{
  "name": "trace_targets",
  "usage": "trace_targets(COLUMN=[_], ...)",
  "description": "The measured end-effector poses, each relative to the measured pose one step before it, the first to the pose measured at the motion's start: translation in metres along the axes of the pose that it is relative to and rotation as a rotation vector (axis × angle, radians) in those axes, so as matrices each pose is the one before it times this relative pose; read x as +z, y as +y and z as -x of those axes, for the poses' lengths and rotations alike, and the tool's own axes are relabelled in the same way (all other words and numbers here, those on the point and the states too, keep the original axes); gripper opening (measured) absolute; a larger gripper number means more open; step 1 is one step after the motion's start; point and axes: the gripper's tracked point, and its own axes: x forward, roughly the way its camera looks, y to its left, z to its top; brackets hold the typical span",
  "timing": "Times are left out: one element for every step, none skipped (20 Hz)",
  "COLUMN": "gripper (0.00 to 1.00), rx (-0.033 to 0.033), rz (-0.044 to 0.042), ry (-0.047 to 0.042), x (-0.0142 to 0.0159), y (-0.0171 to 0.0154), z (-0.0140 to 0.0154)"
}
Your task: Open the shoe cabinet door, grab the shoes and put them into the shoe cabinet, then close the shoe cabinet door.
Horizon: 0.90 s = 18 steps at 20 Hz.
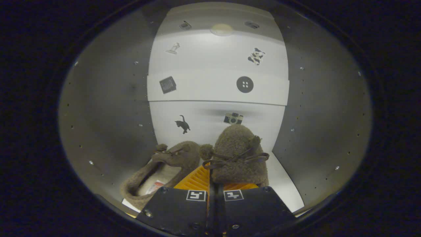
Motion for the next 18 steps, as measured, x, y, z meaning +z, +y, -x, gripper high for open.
trace_targets(gripper=[0.07, 0.07, 0.07, 0.07, 0.07, 0.07, 0.07, 0.07, 0.08, 0.08, 0.1, 0.11, 0.13, 0.14, 0.24, 0.33, 0.38, 0.44], rx=[-0.00298, -0.00439, -0.00458, -0.00348, -0.00388, 0.00403, 0.00383, 0.00132, -0.00115, -0.00215, -0.0056, 0.0009, 0.00893, 0.01723, 0.00989, -0.00362, 0.00358, -0.00868], rz=[-0.00848, 0.0062, 0.00517, 0.00222, 0.00487, 0.00154, -0.00556, -0.004, 0.00444, 0.01121, 0.00759, 0.00098, -0.00356, -0.00702, -0.00075, 0.00793, 0.00847, -0.00085], ry=[0.0154, 0.02686, 0.01962, 0.01546, 0.02027, 0.01262, 0.00715, 0.01328, 0.00845, 0.00782, 0.00427, 0.00532, 0.00528, 0.0057, -0.00782, -0.00918, -0.0041, -0.01078], x=[-0.00227, -0.00368, -0.00359, -0.00268, -0.00397, -0.00111, -0.00011, -0.00095, -0.00019, -0.00078, -0.0011, -0.00067, -0.00156, -0.00069, 0.00022, 0.0006, -0.00045, -0.0002], y=[-0.00228, -0.0034, -0.00251, -0.00191, -0.00104, 0.00021, 0.0012, -0.00018, 0.00007, -0.0001, 0.00028, 0.00035, 0.00175, 0.00465, 0.00334, 0.00158, 0.00364, -0.00008], z=[-0.00657, -0.00565, -0.00582, -0.00414, -0.00449, -0.00238, -0.00216, -0.00018, -0.00073, -0.00047, -0.00009, 0.00059, 0.00154, 0.00485, 0.00194, 0.00708, 0.00563, 0.00718])
